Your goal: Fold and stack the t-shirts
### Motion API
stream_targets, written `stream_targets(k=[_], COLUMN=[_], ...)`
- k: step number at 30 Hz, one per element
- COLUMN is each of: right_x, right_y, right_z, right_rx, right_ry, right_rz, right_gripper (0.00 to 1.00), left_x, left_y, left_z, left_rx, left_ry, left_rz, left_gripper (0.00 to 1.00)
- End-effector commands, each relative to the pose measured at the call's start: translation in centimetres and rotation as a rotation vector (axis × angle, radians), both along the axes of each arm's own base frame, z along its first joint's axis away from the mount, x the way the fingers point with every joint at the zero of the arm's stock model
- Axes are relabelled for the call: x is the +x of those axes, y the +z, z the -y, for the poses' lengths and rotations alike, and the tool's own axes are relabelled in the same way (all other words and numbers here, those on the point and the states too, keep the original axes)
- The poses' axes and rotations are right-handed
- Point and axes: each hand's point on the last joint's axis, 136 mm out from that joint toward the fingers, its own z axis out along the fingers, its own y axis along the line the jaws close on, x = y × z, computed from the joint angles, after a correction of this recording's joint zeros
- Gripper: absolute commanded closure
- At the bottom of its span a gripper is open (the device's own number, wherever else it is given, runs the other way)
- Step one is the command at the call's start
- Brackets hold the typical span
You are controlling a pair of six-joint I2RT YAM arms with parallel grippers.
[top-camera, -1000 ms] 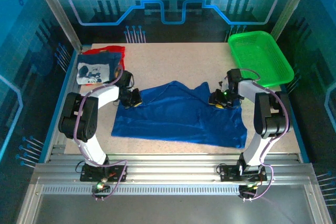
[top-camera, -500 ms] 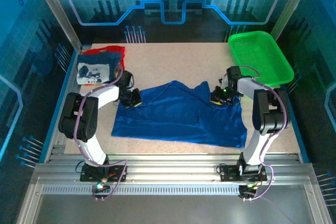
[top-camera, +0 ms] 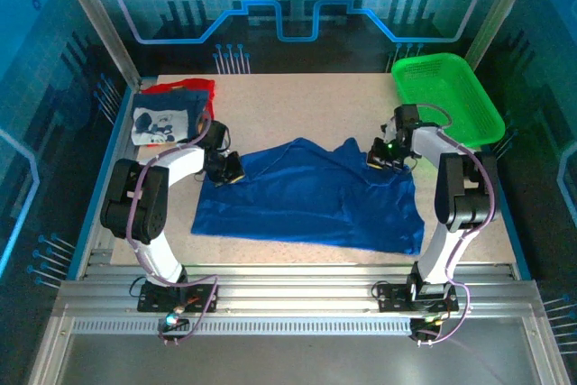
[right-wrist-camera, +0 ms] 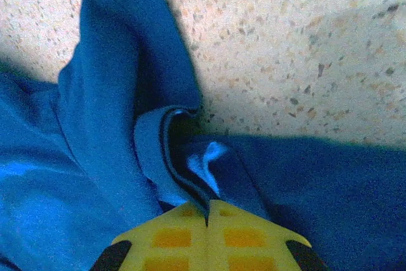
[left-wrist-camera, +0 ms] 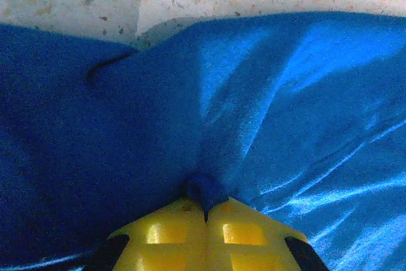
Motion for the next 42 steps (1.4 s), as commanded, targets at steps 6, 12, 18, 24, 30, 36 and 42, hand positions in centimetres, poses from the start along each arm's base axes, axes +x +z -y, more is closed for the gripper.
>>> stream_targets(k=[6, 12, 18, 24, 30, 36, 42], right_x=[5.1, 10.0, 14.6, 17.9, 19.1, 19.8, 20.1], right_y=[7.0, 9.8, 11.5, 11.9, 11.2, 11.9, 12.1], right_z=[2.8, 4.6, 4.3, 3.3, 3.4, 4.5, 5.0], right_rx=[-0.164, -0.294, -0.35, -0.381, -0.386, -0.411, -0.394], right_ry=[0.007, 0.022, 0.065, 0.095, 0.082, 0.055, 0.038], right_rz=[0.186, 0.264, 0.33, 0.369, 0.367, 0.391, 0.397], right_gripper=[1.0, 1.0, 1.0, 1.0, 1.0, 1.0, 1.0], left_x=[3.7, 6.9, 9.1, 10.3, 11.8, 12.7, 13.7], left_y=[5.0, 7.5, 8.1, 7.9, 7.7, 8.0, 8.4], left_z=[0.0, -1.4, -2.4, -3.7, -5.0, -6.8, -8.1], left_rx=[0.014, 0.007, 0.014, 0.015, 0.016, 0.037, 0.028], left_ry=[-0.002, 0.035, 0.045, 0.069, 0.082, 0.123, 0.16], left_rz=[0.113, 0.185, 0.203, 0.204, 0.198, 0.207, 0.226], left_gripper=[1.0, 1.0, 1.0, 1.0, 1.0, 1.0, 1.0])
